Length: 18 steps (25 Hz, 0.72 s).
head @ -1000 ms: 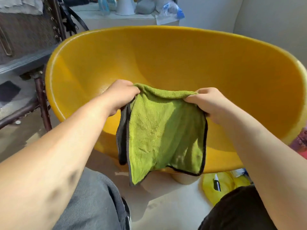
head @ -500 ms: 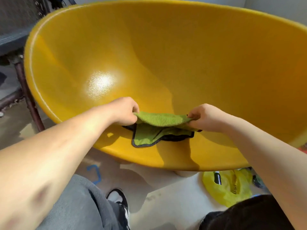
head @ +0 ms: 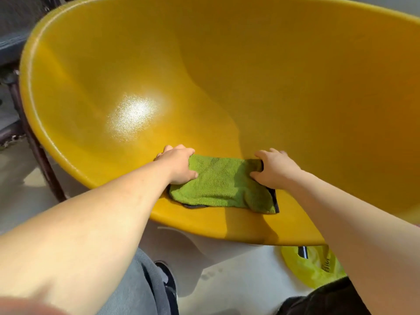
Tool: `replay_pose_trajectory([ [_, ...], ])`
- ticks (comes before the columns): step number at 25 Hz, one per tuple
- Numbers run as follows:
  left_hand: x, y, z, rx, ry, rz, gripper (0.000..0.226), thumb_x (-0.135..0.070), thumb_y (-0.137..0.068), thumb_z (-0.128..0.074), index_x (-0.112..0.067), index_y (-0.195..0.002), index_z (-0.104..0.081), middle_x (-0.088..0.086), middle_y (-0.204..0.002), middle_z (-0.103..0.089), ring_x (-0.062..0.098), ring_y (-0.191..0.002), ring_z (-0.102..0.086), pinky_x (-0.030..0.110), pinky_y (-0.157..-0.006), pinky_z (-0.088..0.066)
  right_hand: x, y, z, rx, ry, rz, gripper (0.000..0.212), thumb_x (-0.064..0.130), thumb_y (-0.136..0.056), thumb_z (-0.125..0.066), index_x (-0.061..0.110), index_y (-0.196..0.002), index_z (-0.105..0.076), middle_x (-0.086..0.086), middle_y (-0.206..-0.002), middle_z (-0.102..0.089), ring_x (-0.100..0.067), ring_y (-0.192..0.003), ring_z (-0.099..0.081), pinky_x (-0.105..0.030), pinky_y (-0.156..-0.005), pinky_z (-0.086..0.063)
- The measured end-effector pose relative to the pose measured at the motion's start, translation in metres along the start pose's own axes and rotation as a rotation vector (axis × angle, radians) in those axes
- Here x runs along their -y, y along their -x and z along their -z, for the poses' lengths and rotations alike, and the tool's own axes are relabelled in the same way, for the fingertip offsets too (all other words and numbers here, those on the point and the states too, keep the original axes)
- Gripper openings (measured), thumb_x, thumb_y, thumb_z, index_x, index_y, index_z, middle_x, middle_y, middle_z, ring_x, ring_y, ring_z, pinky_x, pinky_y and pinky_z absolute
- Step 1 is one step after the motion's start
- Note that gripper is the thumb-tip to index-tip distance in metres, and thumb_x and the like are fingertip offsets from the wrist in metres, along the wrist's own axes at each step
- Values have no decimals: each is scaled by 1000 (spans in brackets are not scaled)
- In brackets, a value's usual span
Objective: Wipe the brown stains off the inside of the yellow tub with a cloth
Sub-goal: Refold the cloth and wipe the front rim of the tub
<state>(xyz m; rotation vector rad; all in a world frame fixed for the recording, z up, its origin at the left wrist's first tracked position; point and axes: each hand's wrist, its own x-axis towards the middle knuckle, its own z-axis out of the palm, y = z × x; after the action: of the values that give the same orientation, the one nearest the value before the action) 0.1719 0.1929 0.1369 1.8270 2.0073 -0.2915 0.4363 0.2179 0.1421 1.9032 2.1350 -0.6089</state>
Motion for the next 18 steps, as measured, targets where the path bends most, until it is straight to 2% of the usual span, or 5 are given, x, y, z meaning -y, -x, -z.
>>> replay_pose_trajectory([
  [6, -13, 2, 12, 99, 134, 96, 57, -40, -84, -76, -16, -133, -58, 2, -118, -63, 31, -129, -48, 32, -100, -41, 0, -6, -5, 46, -147, -122, 40, 50, -79, -69, 16, -100, -68, -9, -107, -64, -33, -110, -56, -36, -79, -51],
  [9, -16, 11, 20, 39, 607, 128, 25, -17, -75, -77, -16, -93, -60, -1, -82, -61, 18, -81, -60, 24, -66, -44, 4, 5, 6, 64, -789, -147, 23, 32, -83, -70, 12, -94, -68, -9, -89, -71, -27, -82, -68, -38, -72, -58],
  [11, -13, 17, 33, -8, 914, 146, 22, -15, -68, -76, -20, -75, -56, 5, -79, -64, 20, -73, -56, 28, -68, -43, 10, 11, 15, 127, -1040, -172, 25, 31, -89, -69, 11, -105, -68, -11, -100, -76, -29, -89, -75, -43, -80, -64],
  [15, -8, 40, 50, -23, 1247, 189, 50, -18, -67, -79, -19, -114, -58, 14, -99, -72, 31, -95, -71, 45, -90, -56, 35, 23, 29, 72, -1181, -120, 32, 38, -98, -62, 13, -118, -60, -13, -110, -72, -29, -92, -73, -40, -70, -63],
  [18, -5, 60, 57, -39, 1126, 209, 73, -29, -72, -81, -22, -137, -49, 8, -119, -68, 28, -109, -68, 50, -97, -56, 68, 36, 39, 29, -1220, -22, 31, 33, -90, -72, 13, -111, -61, -13, -105, -70, -30, -94, -71, -43, -82, -63],
])
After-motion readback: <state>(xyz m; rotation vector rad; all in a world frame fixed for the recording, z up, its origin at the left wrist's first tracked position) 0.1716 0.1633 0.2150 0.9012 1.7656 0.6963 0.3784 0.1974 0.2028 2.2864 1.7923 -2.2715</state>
